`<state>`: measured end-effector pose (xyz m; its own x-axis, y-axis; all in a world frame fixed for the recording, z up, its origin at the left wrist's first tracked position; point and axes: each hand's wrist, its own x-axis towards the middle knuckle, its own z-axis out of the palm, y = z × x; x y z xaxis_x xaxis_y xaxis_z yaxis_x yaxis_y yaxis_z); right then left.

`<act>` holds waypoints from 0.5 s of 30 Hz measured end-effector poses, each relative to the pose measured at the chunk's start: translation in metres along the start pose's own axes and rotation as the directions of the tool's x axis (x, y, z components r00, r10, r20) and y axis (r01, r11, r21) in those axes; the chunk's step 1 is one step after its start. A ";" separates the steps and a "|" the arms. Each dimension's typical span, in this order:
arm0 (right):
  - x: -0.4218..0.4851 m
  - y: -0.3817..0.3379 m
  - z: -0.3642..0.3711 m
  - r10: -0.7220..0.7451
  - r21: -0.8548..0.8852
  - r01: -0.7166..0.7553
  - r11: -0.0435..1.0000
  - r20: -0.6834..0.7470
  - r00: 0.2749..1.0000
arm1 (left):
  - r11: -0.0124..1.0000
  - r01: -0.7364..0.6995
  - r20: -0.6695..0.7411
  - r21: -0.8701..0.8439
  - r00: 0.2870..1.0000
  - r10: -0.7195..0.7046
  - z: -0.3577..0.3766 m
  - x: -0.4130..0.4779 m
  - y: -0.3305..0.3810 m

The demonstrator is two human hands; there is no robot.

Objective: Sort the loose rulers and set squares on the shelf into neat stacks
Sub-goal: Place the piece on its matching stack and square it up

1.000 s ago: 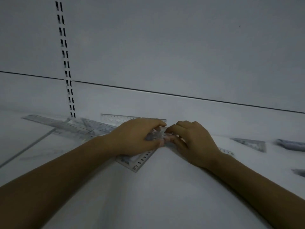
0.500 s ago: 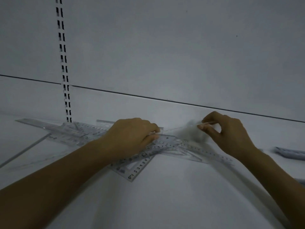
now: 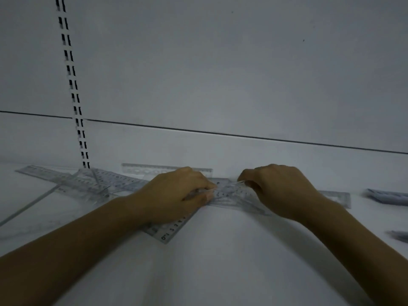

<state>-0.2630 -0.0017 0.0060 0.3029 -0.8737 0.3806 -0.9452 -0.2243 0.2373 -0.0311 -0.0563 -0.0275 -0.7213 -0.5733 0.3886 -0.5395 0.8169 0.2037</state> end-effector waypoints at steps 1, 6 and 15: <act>-0.001 0.005 0.001 0.033 -0.004 -0.033 0.999 0.025 0.999 | 1.000 -0.006 -0.006 -0.015 1.000 0.005 0.001 0.000 0.000; -0.007 0.037 0.006 0.194 0.112 -0.211 0.971 0.143 0.970 | 0.990 -0.064 -0.203 -0.127 0.978 0.037 -0.002 0.003 0.000; -0.002 0.029 0.005 0.236 0.369 -0.212 0.905 -0.018 0.972 | 0.998 -0.067 -0.426 0.012 0.902 0.066 -0.013 0.004 0.005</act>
<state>-0.2919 -0.0086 0.0074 0.0738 -0.8940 0.4420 -0.9646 -0.1766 -0.1961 -0.0312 -0.0538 -0.0136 -0.5017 -0.4365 0.7468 -0.4949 0.8529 0.1660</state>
